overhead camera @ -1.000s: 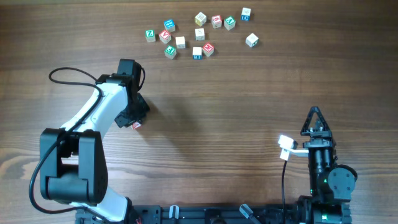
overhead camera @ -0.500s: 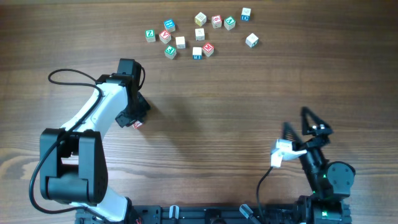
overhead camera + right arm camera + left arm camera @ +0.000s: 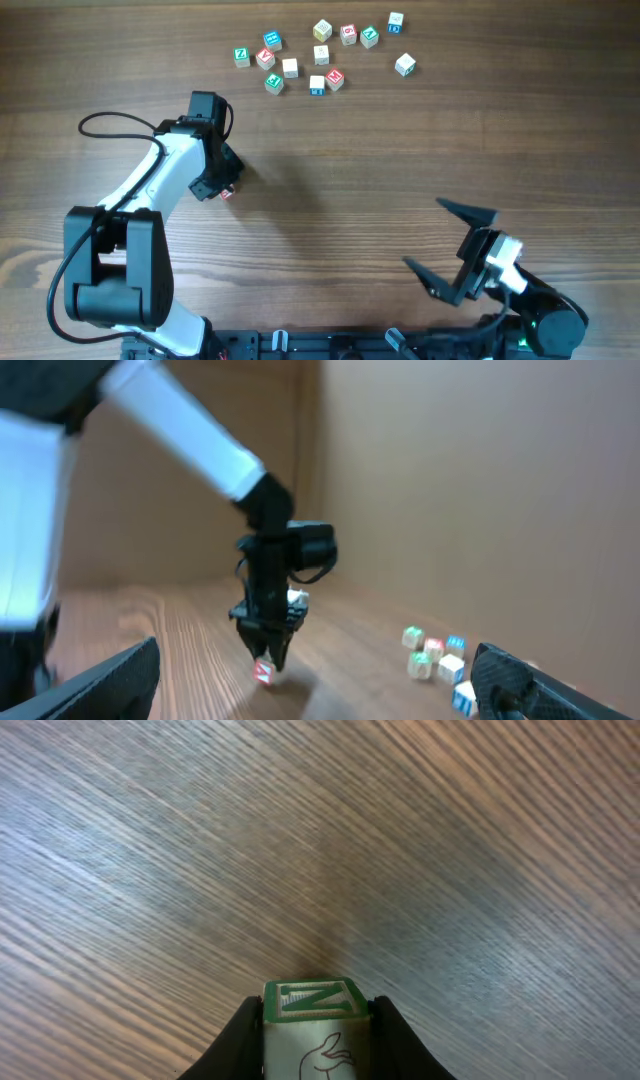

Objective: Form a circle

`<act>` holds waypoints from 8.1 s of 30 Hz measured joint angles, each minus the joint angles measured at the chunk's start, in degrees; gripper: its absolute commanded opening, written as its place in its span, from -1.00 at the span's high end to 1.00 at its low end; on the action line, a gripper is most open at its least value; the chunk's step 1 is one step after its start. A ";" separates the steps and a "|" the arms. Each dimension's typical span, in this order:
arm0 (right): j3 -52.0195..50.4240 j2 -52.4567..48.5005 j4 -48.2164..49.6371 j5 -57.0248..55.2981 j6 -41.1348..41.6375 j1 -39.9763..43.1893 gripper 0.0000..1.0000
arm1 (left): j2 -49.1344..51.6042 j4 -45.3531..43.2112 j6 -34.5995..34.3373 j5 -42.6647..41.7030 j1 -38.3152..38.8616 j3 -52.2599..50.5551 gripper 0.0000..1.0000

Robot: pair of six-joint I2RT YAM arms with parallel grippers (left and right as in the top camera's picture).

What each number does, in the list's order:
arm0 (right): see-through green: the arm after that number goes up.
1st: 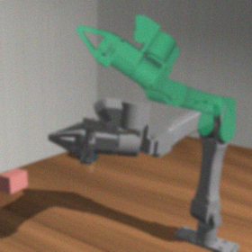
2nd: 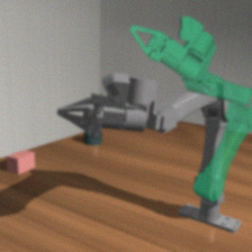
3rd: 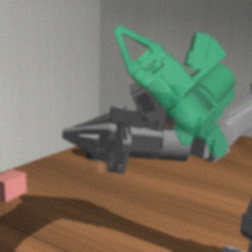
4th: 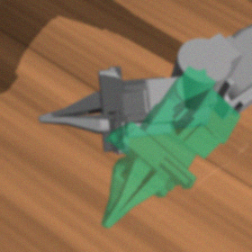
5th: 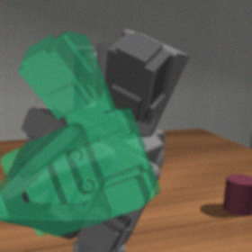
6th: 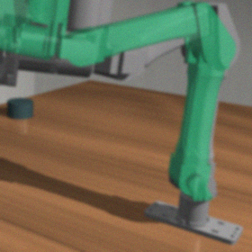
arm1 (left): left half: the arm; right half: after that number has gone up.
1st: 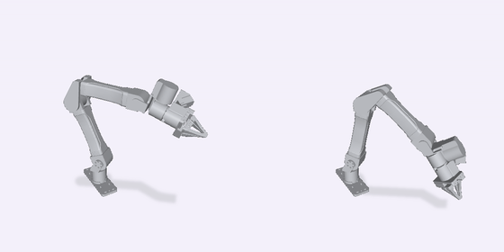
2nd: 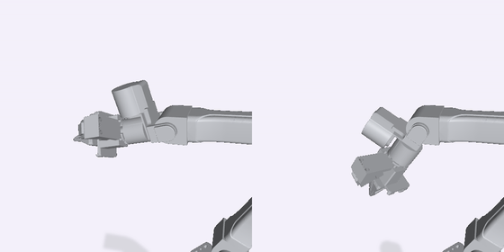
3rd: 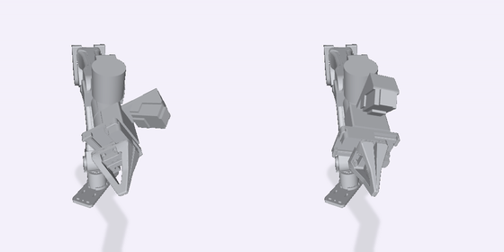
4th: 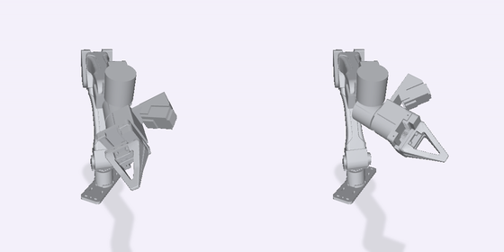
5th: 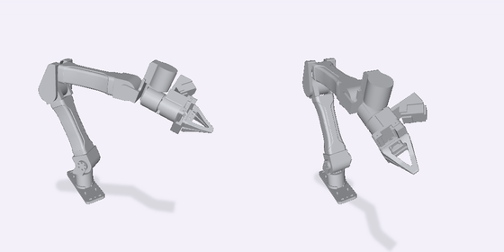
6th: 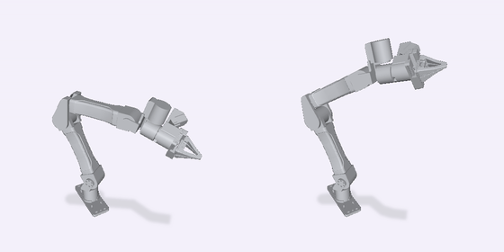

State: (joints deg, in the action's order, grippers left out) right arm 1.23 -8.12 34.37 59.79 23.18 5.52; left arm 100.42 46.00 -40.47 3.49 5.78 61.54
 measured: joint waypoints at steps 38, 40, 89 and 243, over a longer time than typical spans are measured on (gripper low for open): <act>31.98 -85.64 -23.06 -2.93 10.80 -13.25 -0.99 | -1.73 -8.70 -18.53 7.43 -0.07 -5.25 -1.00; 34.01 -85.61 -30.91 -5.86 9.18 -13.25 -0.99 | -6.29 -2.73 -17.84 7.61 -0.63 -3.63 -1.00; 120.65 -142.42 -47.06 -65.81 -3.69 -31.89 0.48 | -25.29 -5.99 1.44 -3.45 -16.35 6.19 -1.00; 78.73 -106.27 -53.59 -50.82 5.62 -61.16 0.58 | -42.21 15.26 3.69 -16.79 -41.66 19.15 -0.99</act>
State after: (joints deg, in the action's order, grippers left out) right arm 79.96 -114.39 -19.22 8.97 28.80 -55.64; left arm 58.22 61.25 -36.77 -13.30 -35.88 80.68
